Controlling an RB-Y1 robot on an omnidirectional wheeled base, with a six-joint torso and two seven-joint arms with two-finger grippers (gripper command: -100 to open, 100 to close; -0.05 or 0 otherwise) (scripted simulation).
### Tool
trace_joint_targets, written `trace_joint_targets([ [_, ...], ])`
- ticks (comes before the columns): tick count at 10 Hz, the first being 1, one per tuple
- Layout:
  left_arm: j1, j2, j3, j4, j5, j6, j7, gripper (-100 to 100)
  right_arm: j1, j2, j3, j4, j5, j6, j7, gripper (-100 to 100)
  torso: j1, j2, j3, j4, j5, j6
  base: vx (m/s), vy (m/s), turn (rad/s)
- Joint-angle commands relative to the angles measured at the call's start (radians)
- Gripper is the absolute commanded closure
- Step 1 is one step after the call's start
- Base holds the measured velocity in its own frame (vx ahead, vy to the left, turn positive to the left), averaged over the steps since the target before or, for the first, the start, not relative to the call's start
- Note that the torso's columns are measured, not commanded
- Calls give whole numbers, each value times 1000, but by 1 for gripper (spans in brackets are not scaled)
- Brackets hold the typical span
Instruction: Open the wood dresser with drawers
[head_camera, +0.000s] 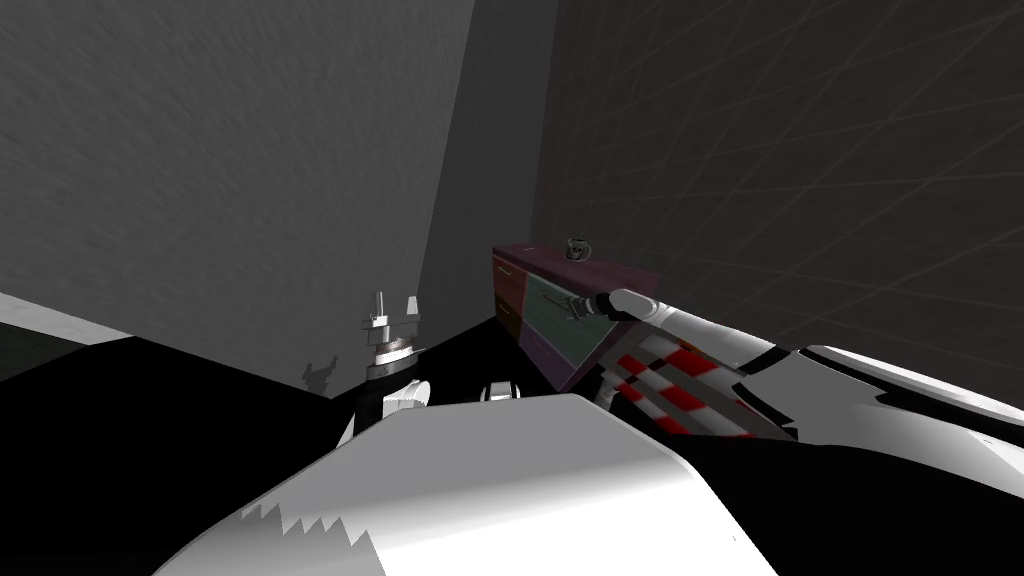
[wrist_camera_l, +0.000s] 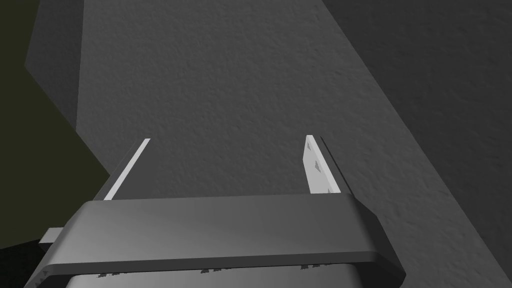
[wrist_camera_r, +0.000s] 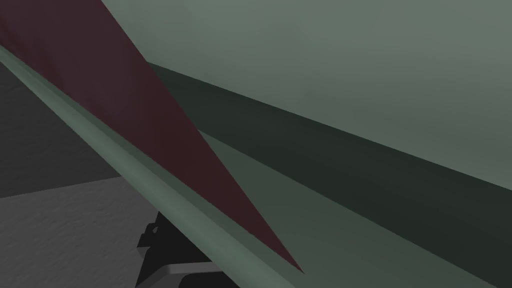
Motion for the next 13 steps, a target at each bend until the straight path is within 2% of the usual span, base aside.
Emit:
trace_joint_targets([
  [1, 0, 0, 0, 0, 0, 0, 0, 0, -1, -2, 0, -5, 0, -1, -3, 100, -3, 0, 0, 0, -1, 1, -61, 94, -34],
  [3, 0, 0, 0, 0, 0, 0, 0, 0, -2, -4, -1, -11, -1, -2, -7, 100, 5, 2, 1, -1, 1, 0, -121, 176, -17],
  [6, 0, 0, 0, 0, 0, 0, 0, 0, -1, -3, 2, -18, 0, -3, -11, 100, -8, -1, -1, 3, 1, 2, -82, 121, -5],
  [11, 0, 0, 0, 0, 0, 0, 0, 0, -2, -5, 2, -29, 4, 0, -18, 100, -2, 2, 1, 2, 1, 2, -96, 148, -15],
  [12, 0, 0, 0, 0, 0, 0, 0, 0, -26, -37, -11, -45, -15, -37, -44, -100, -7, -1, -1, 3, 1, 3, -11, 25, -4],
  [13, 0, 0, 0, 0, 0, 0, 0, 0, -40, -53, -20, -53, -25, -55, -56, -100, -8, -2, -2, 2, 0, 2, 1, 8, -11],
])
